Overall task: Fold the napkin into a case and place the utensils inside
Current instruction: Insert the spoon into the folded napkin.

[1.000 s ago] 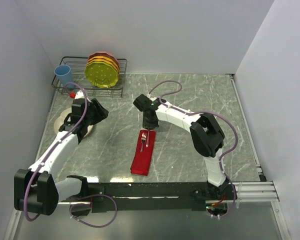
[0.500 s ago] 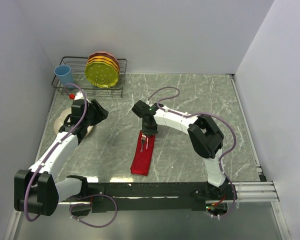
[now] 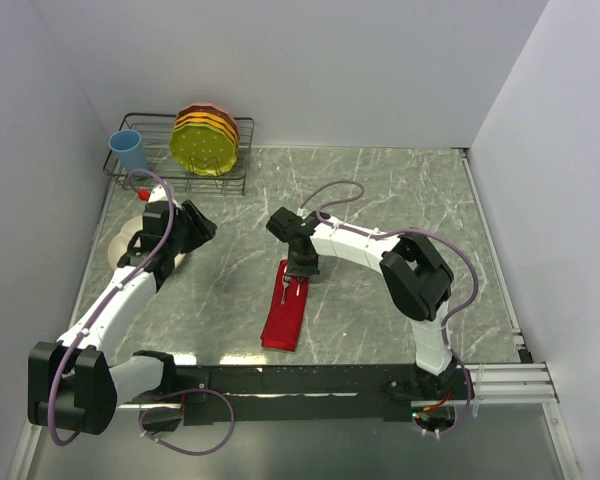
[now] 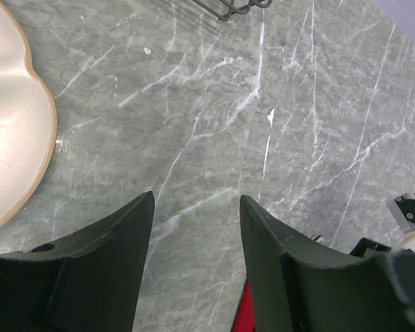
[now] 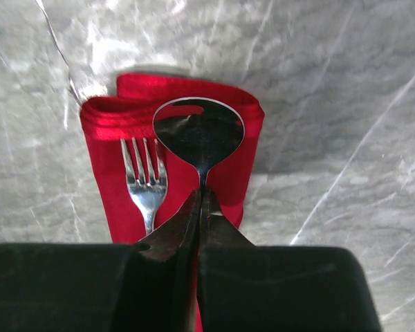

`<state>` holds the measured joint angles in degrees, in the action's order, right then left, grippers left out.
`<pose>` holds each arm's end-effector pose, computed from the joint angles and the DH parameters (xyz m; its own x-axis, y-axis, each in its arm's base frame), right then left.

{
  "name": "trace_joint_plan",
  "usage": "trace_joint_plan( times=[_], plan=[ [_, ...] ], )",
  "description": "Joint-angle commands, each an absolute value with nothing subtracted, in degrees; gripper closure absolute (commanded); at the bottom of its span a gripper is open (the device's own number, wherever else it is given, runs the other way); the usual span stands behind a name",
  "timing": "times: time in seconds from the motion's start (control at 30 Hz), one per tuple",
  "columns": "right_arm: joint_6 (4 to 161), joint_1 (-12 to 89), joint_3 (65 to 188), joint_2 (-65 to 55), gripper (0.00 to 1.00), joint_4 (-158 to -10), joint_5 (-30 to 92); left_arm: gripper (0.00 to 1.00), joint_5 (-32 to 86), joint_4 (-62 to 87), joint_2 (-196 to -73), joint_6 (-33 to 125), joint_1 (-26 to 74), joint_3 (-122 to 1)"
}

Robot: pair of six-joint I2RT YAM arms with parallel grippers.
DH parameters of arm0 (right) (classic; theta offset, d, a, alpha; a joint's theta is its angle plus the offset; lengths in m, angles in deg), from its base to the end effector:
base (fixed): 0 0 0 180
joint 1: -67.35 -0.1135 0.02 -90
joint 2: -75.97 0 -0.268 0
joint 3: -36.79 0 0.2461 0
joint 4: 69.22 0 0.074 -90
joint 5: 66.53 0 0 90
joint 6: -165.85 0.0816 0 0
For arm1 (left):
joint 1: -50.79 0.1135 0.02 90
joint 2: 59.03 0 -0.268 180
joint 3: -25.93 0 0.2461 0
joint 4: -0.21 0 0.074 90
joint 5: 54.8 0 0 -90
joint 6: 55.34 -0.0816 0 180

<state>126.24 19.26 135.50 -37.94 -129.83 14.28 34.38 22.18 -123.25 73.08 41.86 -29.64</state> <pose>0.2796 0.2919 0.1441 -0.9587 0.0704 -0.2756 0.0472 0.9948 0.0901 0.2771 -0.0447 0.2386 -0.4982 -0.5507 -0.6697 -0.1815 0.8215 -0.5405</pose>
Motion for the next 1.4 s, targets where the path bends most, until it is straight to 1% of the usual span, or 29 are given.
trace_joint_plan(
  times=[0.0, 0.7, 0.83, 0.97, 1.07, 1.1, 1.13, 1.27, 1.37],
  plan=[
    [128.15, 18.40, 134.40, -33.63, 1.00, -130.79, 14.59, 0.42, 33.53, 19.42, -121.96, 73.69, 42.18, -29.32],
    [131.83, 16.03, 132.55, -32.13, 1.00, -132.11, 18.11, 0.42, 32.39, 18.36, -122.57, 74.48, 42.26, -28.88],
    [132.19, 16.11, 132.11, -32.22, 0.97, -132.46, 18.37, 0.42, 32.12, 18.01, -122.40, 74.48, 42.18, -28.53],
    [132.98, 16.03, 130.80, -32.13, 0.92, -132.73, 18.46, 0.42, 32.04, 18.01, -122.40, 74.56, 42.26, -28.53],
    [133.07, 16.03, 130.62, -32.13, 0.82, -132.37, 18.99, 0.42, 31.69, 17.49, -122.22, 74.56, 42.26, -28.00],
    [132.98, 15.94, 130.71, -32.05, 0.76, -132.11, 19.51, 0.42, 31.60, 17.31, -122.22, 74.56, 42.18, -27.91],
    [132.81, 16.03, 130.88, -32.05, 0.72, -131.59, 19.69, 0.42, 31.16, 17.22, -122.13, 74.56, 42.18, -27.91],
    [131.75, 16.03, 133.07, -31.96, 0.59, -130.88, 19.69, 0.42, 30.81, 17.57, -122.31, 74.39, 42.18, -28.09],
    [130.52, 16.29, 135.26, -30.91, 0.59, -130.97, 18.46, 0.41, 30.98, 18.80, -122.57, 73.69, 42.18, -28.97]
  ],
)
